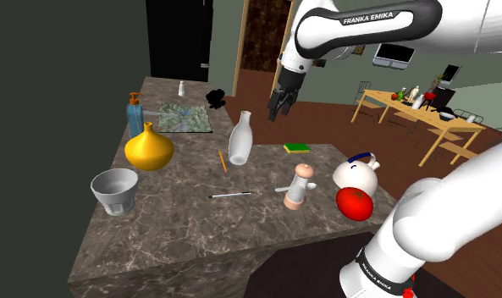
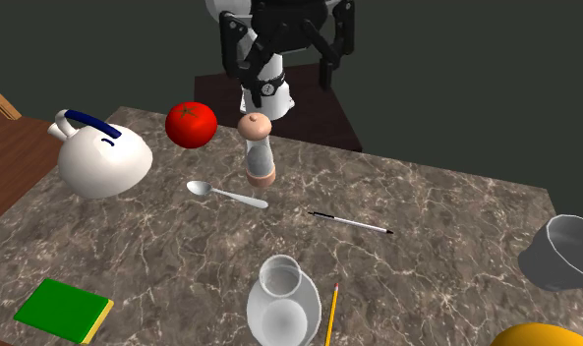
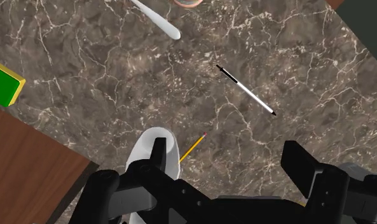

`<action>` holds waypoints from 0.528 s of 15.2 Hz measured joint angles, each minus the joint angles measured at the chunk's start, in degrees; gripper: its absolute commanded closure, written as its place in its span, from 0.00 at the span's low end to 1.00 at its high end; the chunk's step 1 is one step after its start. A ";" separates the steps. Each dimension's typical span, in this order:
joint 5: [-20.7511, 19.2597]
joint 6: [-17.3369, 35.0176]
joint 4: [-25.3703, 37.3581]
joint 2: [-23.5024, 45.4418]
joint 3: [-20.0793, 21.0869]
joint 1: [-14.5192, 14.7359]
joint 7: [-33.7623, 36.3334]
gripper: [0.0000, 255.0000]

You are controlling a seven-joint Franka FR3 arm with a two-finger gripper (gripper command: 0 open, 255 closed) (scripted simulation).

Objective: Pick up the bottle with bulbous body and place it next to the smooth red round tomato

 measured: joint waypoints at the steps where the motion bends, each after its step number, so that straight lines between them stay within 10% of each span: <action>1: 0.02 1.18 1.54 2.55 -0.52 -0.14 -1.03 0.00; 8: 1.36 5.19 13.11 17.20 -2.53 -0.74 -6.74 0.00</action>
